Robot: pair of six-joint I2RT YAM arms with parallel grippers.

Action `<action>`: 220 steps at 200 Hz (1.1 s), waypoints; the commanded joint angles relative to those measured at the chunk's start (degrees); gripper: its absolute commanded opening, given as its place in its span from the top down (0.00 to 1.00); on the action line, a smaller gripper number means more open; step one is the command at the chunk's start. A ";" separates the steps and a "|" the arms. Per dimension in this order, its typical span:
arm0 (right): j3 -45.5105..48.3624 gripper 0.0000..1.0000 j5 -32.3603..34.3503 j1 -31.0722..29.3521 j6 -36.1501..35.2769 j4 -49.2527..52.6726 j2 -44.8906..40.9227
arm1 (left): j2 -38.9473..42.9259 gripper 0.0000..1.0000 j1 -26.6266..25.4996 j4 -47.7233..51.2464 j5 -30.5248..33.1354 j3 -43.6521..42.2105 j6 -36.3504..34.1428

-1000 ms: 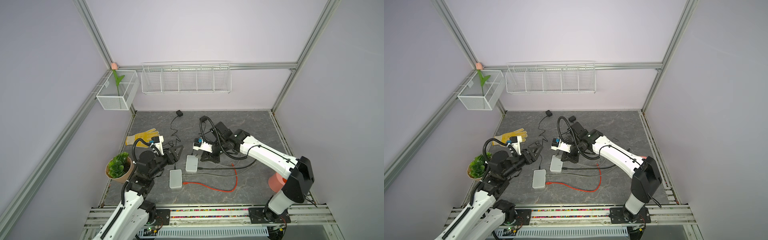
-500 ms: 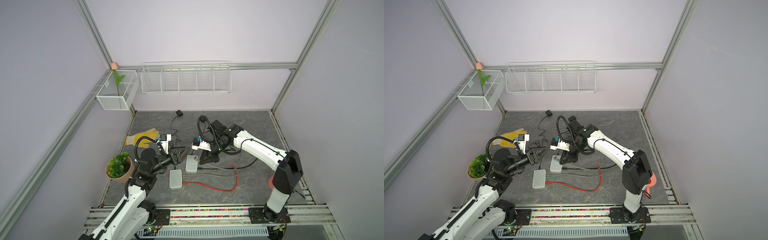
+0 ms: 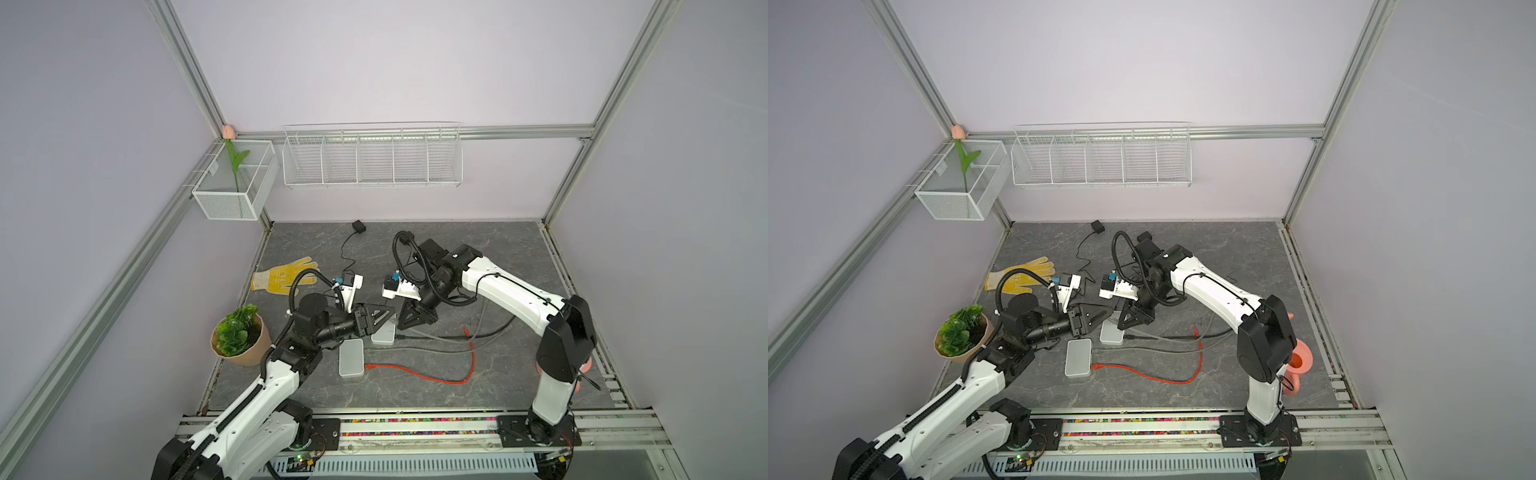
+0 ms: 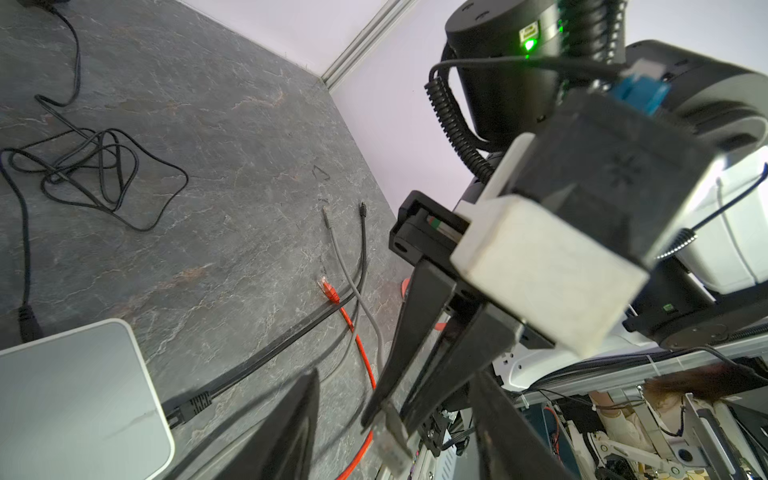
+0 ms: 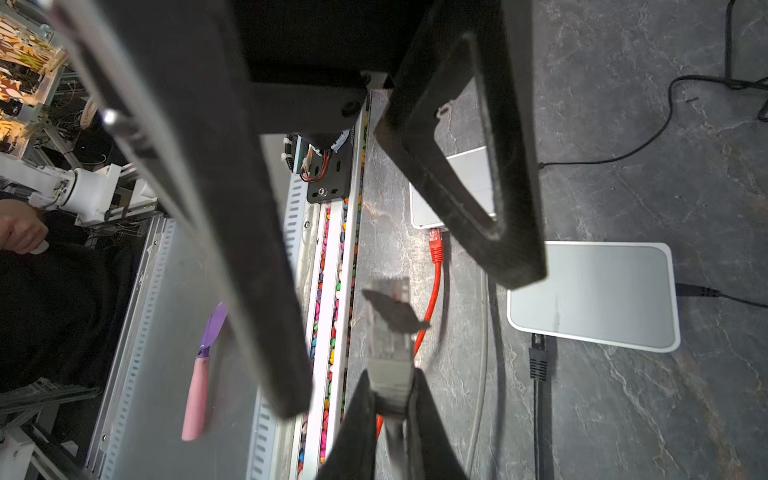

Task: Insert the plug into the switch port

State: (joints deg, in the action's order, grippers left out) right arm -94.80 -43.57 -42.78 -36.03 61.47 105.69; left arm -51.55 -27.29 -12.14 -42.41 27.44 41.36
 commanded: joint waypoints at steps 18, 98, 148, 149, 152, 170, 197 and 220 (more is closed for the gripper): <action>-0.76 0.93 -1.55 0.25 -0.69 0.60 0.31 | -2.31 0.63 -1.01 -1.37 -2.62 2.68 -1.53; -0.03 0.93 -0.04 0.41 1.25 -1.76 0.13 | -3.82 1.00 -1.19 -0.52 -3.69 4.01 -2.96; 1.20 0.93 0.15 -0.01 3.49 -4.54 1.07 | -3.93 1.00 -1.19 -4.55 -2.62 4.03 -1.30; 1.20 0.93 0.20 -0.01 3.54 -4.57 1.08 | -3.92 1.00 -1.19 -4.68 -2.56 4.03 -1.25; 1.28 0.93 0.24 -0.11 3.52 -4.56 1.16 | -4.01 1.00 -1.19 -5.07 -2.44 4.02 -1.03; 1.51 0.93 0.43 -0.59 3.69 -4.53 1.79 | -4.08 1.00 -1.19 -6.26 -1.24 4.36 -0.58; 2.49 0.93 0.84 -1.02 4.30 -5.75 1.50 | -4.38 1.00 -1.20 -6.33 2.32 4.90 -0.49; 3.85 0.93 1.09 -1.32 4.96 -7.77 0.59 | -3.60 1.00 -1.19 -5.78 8.14 4.58 0.16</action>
State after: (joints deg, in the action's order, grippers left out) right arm -93.36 -42.87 -42.96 -31.83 56.21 105.78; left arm -56.05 -28.16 -13.19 -39.46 29.36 40.32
